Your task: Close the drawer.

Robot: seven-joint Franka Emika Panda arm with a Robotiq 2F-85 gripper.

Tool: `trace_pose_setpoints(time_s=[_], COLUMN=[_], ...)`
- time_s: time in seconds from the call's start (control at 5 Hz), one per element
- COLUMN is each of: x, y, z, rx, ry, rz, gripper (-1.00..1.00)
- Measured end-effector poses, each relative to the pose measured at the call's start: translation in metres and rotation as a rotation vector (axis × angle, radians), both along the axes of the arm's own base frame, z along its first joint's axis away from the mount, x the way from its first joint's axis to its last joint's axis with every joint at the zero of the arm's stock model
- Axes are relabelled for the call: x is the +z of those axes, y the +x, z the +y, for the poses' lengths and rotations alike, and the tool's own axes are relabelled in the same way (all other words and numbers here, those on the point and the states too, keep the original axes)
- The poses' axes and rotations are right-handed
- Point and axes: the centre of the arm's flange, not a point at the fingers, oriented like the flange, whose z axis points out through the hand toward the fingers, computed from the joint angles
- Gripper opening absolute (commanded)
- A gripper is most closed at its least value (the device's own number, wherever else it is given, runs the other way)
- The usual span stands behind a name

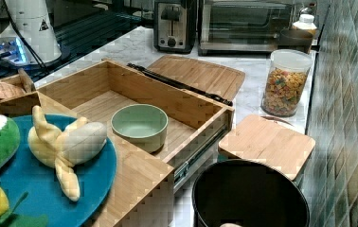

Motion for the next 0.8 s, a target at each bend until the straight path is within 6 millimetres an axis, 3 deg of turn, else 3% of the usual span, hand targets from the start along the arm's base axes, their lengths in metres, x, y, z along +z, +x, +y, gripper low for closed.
trace_pose_setpoints(time_s=[0.4, 0.8], x=[-0.005, -0.031], y=[0.001, 0.015], z=[0.0, -0.001], rx=[0.0, 0.053], ry=[0.0, 0.002], rz=[0.003, -0.028], gripper=[-1.0, -1.0])
